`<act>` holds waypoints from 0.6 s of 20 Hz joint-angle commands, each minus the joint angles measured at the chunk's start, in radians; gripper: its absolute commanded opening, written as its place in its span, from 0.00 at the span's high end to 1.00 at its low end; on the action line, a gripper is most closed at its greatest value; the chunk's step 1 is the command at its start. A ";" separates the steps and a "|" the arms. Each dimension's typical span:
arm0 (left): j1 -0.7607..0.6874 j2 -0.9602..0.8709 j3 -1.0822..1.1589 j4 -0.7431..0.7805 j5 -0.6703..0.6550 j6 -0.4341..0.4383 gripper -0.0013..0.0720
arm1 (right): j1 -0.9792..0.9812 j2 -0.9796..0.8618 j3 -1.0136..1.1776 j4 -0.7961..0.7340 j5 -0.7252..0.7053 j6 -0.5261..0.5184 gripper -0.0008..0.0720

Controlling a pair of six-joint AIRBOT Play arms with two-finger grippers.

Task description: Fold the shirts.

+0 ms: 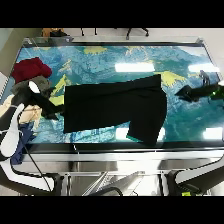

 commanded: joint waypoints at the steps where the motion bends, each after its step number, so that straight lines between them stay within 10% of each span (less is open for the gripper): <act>1: 0.002 0.073 -0.240 -0.112 0.118 0.048 0.10 | -0.045 0.107 -0.239 -0.003 0.037 0.033 0.39; 3: 0.001 0.072 -0.270 -0.257 0.158 0.120 0.11 | -0.043 0.142 -0.340 -0.003 0.044 0.033 0.39; 6: -0.023 0.072 -0.262 -0.282 0.156 0.167 0.67 | -0.043 0.191 -0.473 0.010 0.045 0.029 0.39; 9: -0.023 0.072 -0.216 -0.279 0.141 0.166 0.72 | -0.043 0.225 -0.563 0.011 0.037 0.024 0.39; 10: -0.022 0.073 -0.199 -0.271 0.138 0.172 0.96 | -0.041 0.226 -0.578 0.012 0.028 0.020 0.39; 12: -0.020 0.072 -0.174 -0.272 0.135 0.174 0.96 | -0.019 0.225 -0.600 0.017 -0.030 0.005 0.39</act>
